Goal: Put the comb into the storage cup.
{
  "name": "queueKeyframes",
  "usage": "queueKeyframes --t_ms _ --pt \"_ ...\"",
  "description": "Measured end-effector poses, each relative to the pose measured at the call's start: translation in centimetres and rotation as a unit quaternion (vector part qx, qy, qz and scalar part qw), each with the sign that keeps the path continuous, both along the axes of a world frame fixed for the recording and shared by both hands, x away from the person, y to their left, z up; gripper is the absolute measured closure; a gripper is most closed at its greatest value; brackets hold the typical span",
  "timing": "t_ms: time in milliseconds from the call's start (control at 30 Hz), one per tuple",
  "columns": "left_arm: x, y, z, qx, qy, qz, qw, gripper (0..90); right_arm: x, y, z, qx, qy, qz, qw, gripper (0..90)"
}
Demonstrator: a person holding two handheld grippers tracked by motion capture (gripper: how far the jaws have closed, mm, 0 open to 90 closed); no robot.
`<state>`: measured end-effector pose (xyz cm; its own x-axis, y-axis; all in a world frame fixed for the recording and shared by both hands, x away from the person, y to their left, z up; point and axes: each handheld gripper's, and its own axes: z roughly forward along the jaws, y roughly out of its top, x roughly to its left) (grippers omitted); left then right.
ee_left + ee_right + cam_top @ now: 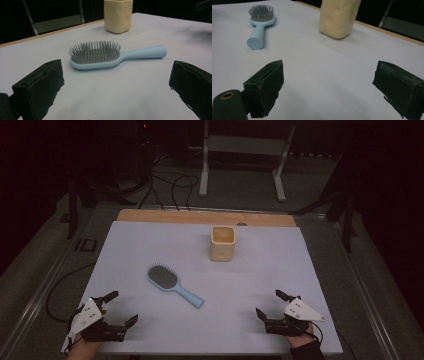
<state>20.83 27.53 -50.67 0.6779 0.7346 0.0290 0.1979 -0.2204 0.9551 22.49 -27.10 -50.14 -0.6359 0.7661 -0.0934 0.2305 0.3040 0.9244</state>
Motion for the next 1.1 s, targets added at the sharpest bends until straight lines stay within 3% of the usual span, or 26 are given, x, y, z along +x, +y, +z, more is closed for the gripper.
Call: queueKeyframes --t_ms 433,667,800,900,1000,1100 --pt "0.0 0.3 0.2 -0.011 0.008 0.004 0.9999 0.0 -0.2 0.5 0.0 -0.01 -0.002 0.009 0.9999 9.1" --pt "0.1 0.0 1.0 -0.005 0.011 0.0 0.9999 0.0 -0.3 0.5 0.1 -0.01 -0.005 0.008 0.9999 9.1" --pt "0.0 -0.3 1.7 -0.003 0.01 -0.004 0.9999 0.0 -0.3 0.5 0.1 -0.011 -0.005 0.006 0.9999 9.1" --pt "-0.1 -0.3 2.5 -0.015 0.01 -0.004 0.9998 0.0 -0.3 0.6 0.1 -0.011 -0.008 0.006 0.9999 9.1" --pt "0.1 -0.5 3.5 -0.024 0.025 -0.004 0.9994 0.0 -0.4 0.6 0.1 -0.012 -0.01 0.005 0.9999 9.1" --pt "0.1 -0.7 4.4 -0.014 0.02 -0.006 0.9997 0.0 -0.4 0.6 0.1 -0.012 -0.012 0.004 0.9998 9.1"
